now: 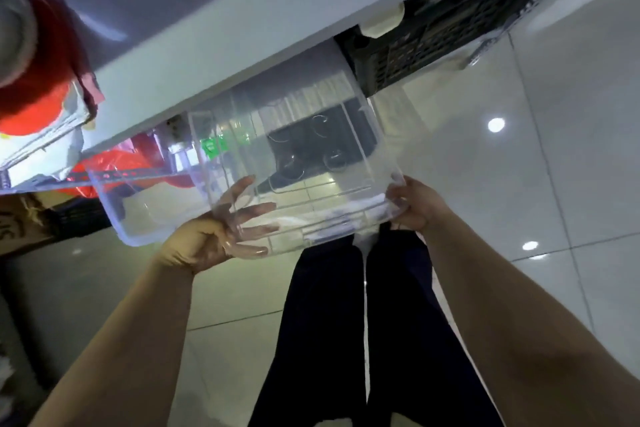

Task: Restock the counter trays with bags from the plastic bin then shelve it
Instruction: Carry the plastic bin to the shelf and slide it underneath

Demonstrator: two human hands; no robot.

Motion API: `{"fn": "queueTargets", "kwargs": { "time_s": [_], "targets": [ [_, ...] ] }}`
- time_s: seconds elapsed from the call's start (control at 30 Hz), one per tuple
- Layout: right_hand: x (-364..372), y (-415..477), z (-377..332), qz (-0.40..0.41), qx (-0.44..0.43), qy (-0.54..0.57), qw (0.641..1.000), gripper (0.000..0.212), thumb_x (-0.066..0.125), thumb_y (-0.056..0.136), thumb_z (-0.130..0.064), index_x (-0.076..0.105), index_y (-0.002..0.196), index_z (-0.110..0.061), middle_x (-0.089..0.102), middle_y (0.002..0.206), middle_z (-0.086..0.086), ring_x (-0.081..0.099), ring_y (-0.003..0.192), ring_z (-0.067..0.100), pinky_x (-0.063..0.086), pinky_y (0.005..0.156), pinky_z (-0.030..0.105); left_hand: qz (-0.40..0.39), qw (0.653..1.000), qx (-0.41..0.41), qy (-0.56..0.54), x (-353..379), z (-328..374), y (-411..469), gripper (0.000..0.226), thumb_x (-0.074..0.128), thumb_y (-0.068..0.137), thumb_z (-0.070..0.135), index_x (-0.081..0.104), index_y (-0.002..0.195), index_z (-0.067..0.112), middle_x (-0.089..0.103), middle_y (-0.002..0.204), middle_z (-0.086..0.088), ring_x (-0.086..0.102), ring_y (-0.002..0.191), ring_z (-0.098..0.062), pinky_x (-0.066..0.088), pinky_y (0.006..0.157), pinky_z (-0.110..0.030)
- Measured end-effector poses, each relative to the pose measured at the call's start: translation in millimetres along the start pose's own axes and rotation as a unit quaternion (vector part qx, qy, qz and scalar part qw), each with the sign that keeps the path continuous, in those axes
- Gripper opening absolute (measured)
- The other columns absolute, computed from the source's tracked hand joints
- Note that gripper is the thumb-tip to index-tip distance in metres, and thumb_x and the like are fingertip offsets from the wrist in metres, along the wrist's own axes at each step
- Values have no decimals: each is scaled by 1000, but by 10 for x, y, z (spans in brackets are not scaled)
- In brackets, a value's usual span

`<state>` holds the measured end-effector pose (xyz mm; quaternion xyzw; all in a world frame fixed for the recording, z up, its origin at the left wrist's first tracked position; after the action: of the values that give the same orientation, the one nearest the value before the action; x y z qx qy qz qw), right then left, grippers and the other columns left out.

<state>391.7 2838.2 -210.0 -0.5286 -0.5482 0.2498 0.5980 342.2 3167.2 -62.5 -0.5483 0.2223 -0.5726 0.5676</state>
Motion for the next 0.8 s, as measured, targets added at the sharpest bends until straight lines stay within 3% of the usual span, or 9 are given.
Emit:
{"fn": "queueTargets", "kwargs": {
  "time_s": [0.07, 0.13, 0.27, 0.37, 0.47, 0.57, 0.63, 0.7, 0.8],
  "targets": [
    [110, -221, 18, 5, 2, 16, 1000, 31, 41, 86, 6, 45, 73, -21, 48, 48, -9, 46, 38, 4, 37, 37, 14, 4, 999, 26, -25, -96, -71, -128, 104, 42, 50, -15, 40, 141, 34, 51, 139, -15, 51, 120, -46, 51, 86, -58],
    [208, -397, 92, 5, 2, 21, 1000, 30, 43, 83, 6, 45, 71, -21, 48, 52, -7, 47, 40, 4, 37, 38, 14, 49, 995, 72, -58, -200, -132, -252, 92, 35, 59, -16, 48, 136, 34, 53, 138, -11, 55, 118, -43, 54, 85, -53],
    [379, -627, 287, 14, -40, -44, 998, 35, 37, 91, 14, 41, 75, -17, 43, 59, -1, 43, 43, 7, 34, 45, 19, 120, 976, 156, -97, -432, -227, -429, 82, 44, 62, -20, 59, 124, 32, 67, 114, -8, 64, 106, -34, 54, 82, -51],
    [471, -745, 484, 51, -80, -90, 991, 30, 43, 92, 9, 51, 99, -19, 54, 87, 2, 57, 70, 18, 48, 69, 37, 132, 976, 152, -79, -642, -342, -505, 81, 49, 63, -23, 60, 122, 32, 67, 108, -9, 66, 100, -28, 53, 82, -50],
    [610, -786, 628, 78, -122, -123, 982, 39, 48, 92, 5, 50, 112, -30, 56, 108, -1, 63, 85, 18, 57, 74, 38, 158, 981, 110, -23, -951, -532, -584, 74, 52, 79, -20, 59, 120, 42, 67, 114, -7, 65, 105, -24, 53, 81, -44],
    [922, -774, 730, 83, -159, -148, 973, 46, 54, 91, -2, 43, 123, -33, 51, 117, 0, 58, 96, 19, 55, 86, 42, 209, 974, 85, 12, -1296, -664, -703, 74, 59, 84, -10, 48, 129, 48, 72, 102, 2, 64, 105, -18, 52, 80, -39],
    [1268, -787, 790, 60, -186, -128, 972, 46, 64, 87, -10, 44, 121, -34, 50, 120, -1, 58, 100, 15, 54, 88, 40, 231, 969, 91, 5, -1541, -653, -798, 74, 54, 85, -11, 47, 131, 46, 68, 101, 2, 64, 101, -15, 50, 80, -38],
    [1634, -758, 845, 30, -205, -81, 975, 53, 79, 70, -21, 52, 114, -34, 53, 122, -1, 58, 101, 15, 52, 91, 41, 251, 963, 100, 4, -1785, -569, -882, 71, 48, 86, -13, 50, 130, 44, 64, 101, 2, 60, 88, -11, 48, 78, -33],
    [2099, -580, 942, 26, -219, -31, 975, 43, 67, 81, -3, 60, 115, -29, 59, 128, 4, 60, 107, 20, 47, 96, 46, 286, 949, 128, 31, -2137, -362, -962, 69, 47, 88, -14, 42, 140, 32, 59, 112, 3, 54, 88, -11, 41, 82, -29]
  ]
}}
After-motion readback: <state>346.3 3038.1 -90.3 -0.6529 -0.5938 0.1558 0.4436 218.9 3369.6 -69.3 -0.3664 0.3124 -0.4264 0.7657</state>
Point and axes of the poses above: each hand's wrist, its own y-axis towards the middle knuckle, its own x-axis out of the palm, z = x × y, the point moved 1 cm from there along y, towards the middle knuckle
